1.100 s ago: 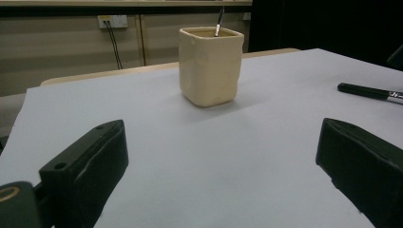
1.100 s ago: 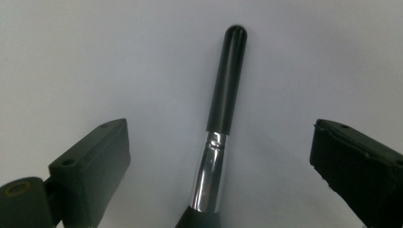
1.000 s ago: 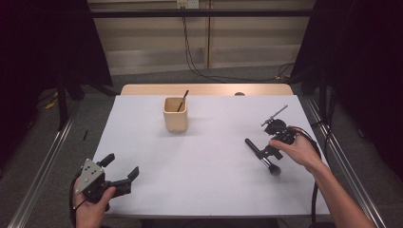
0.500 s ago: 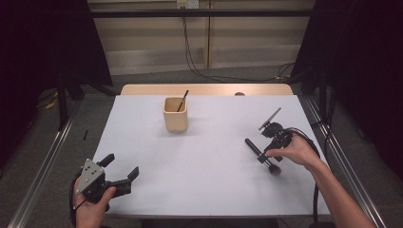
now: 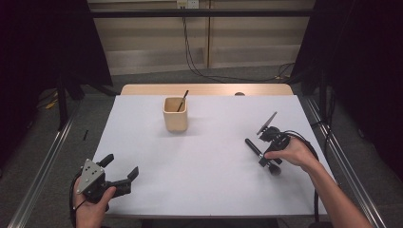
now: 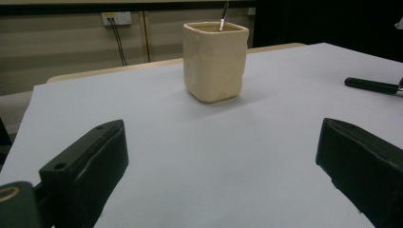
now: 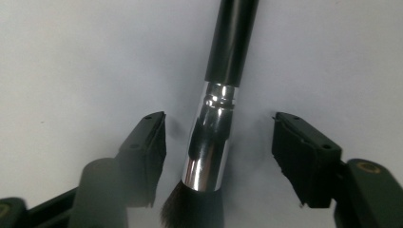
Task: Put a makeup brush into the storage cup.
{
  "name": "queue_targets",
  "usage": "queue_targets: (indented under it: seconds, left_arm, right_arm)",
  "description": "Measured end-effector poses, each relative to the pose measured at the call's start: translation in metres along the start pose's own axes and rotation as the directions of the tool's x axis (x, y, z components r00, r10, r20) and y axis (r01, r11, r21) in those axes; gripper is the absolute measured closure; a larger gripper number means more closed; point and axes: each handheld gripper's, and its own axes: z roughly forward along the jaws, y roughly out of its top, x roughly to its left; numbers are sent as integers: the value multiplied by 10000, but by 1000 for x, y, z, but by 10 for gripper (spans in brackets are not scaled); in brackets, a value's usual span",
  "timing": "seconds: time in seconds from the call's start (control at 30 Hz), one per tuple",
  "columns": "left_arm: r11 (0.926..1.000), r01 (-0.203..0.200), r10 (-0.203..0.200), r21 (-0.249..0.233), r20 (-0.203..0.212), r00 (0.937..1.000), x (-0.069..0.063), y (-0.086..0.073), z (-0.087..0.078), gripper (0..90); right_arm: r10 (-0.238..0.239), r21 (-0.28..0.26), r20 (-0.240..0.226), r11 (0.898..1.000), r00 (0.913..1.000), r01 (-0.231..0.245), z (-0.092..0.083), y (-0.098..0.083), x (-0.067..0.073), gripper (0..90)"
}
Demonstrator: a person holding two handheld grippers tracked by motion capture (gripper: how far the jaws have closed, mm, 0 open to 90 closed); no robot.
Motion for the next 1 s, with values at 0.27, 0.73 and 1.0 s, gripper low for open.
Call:
queue_targets:
  seconds: [0.27,0.73,1.0]
  left_arm:
    - [10000,-42,42,42,-7,10000,1,0,0,35]
    - [9999,12,-13,127,15,10000,1,-1,0,35]
    - [9999,51,-51,94,11,10000,2,-1,-1,35]
  right_arm:
    - [-267,273,577,9993,9980,252,3,0,5,552]
    - [25,410,577,9991,9983,-48,2,2,3,713]
    - [201,281,483,9994,9986,-215,1,1,2,716]
